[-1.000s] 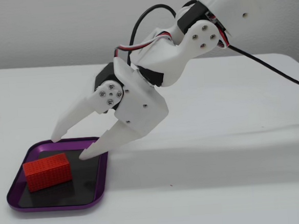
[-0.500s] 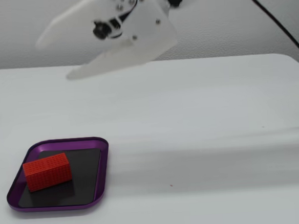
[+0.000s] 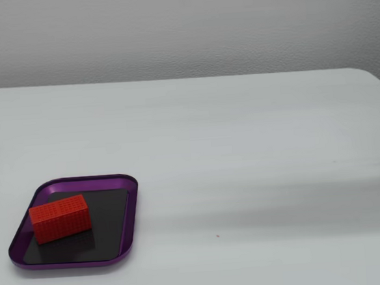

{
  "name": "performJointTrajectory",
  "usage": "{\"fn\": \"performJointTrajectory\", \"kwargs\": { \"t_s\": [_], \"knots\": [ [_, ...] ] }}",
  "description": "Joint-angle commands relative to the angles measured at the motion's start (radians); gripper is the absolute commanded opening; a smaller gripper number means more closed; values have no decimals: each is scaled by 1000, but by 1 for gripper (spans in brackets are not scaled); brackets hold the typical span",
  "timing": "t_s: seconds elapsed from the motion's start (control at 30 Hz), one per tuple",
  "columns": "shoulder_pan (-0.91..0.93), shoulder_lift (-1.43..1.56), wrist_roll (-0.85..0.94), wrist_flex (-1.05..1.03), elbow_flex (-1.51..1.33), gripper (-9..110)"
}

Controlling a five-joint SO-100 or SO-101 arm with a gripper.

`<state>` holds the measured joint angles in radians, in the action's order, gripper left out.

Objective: Pick up the cube and place it in the box.

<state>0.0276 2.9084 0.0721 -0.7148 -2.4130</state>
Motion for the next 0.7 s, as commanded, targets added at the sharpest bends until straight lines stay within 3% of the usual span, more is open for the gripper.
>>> {"fn": "performJointTrajectory", "kwargs": {
  "t_s": [0.0, 0.17, 0.5, 0.67],
  "knots": [
    [6, 193, 0, -17, -167, 14],
    [5, 465, -12, -120, -364, 14],
    [-3, 408, -15, -298, -448, 13],
    [6, 408, -15, -325, -449, -1]
  ]
}}
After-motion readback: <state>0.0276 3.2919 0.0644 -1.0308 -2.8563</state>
